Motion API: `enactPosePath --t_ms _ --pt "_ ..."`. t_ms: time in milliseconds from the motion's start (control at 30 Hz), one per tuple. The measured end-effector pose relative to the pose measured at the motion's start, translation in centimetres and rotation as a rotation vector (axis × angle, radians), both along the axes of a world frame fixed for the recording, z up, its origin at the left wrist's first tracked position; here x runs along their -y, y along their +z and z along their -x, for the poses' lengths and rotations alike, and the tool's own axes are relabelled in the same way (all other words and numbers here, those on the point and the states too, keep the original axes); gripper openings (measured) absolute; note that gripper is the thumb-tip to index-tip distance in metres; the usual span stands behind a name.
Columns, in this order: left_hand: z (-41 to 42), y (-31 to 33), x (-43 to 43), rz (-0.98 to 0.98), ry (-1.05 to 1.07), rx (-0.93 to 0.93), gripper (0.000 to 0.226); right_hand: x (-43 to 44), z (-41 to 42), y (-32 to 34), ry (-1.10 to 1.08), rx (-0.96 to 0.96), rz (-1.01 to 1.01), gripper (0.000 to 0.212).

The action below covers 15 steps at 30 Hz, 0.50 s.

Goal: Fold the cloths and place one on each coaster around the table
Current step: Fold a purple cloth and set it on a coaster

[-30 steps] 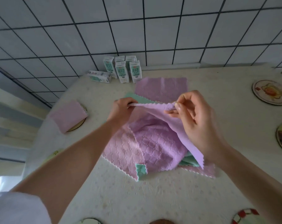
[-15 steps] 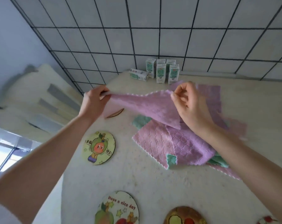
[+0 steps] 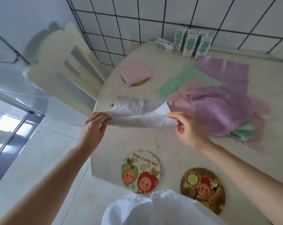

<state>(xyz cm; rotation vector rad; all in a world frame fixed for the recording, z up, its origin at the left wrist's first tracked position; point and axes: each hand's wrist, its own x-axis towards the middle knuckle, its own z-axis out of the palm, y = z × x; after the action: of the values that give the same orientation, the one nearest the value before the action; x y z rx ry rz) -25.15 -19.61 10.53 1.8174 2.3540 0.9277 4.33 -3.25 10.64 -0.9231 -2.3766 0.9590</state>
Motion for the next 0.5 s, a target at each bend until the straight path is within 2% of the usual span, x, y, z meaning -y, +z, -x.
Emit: enactPosePath --t_ms 167,300,367,500 --pt "-3.4 -3.6 6.3 0.086 -0.035 0.044 0.018 4.5 -3.9 -3.2 0.099 0.188 0.035 0.049" --pt "-5.7 -5.7 9.7 0.16 -0.064 0.092 0.016 7.2 -6.1 -4.7 0.066 0.201 0.004 0.042" --pt "-6.8 -6.1 11.0 0.18 -0.065 0.131 0.014 8.4 -7.1 -5.0 0.057 0.215 0.047 0.038" --pt "-8.0 -6.3 13.1 0.225 -0.078 0.209 0.024 10.1 -9.0 -5.4 0.041 0.251 0.149 0.038"
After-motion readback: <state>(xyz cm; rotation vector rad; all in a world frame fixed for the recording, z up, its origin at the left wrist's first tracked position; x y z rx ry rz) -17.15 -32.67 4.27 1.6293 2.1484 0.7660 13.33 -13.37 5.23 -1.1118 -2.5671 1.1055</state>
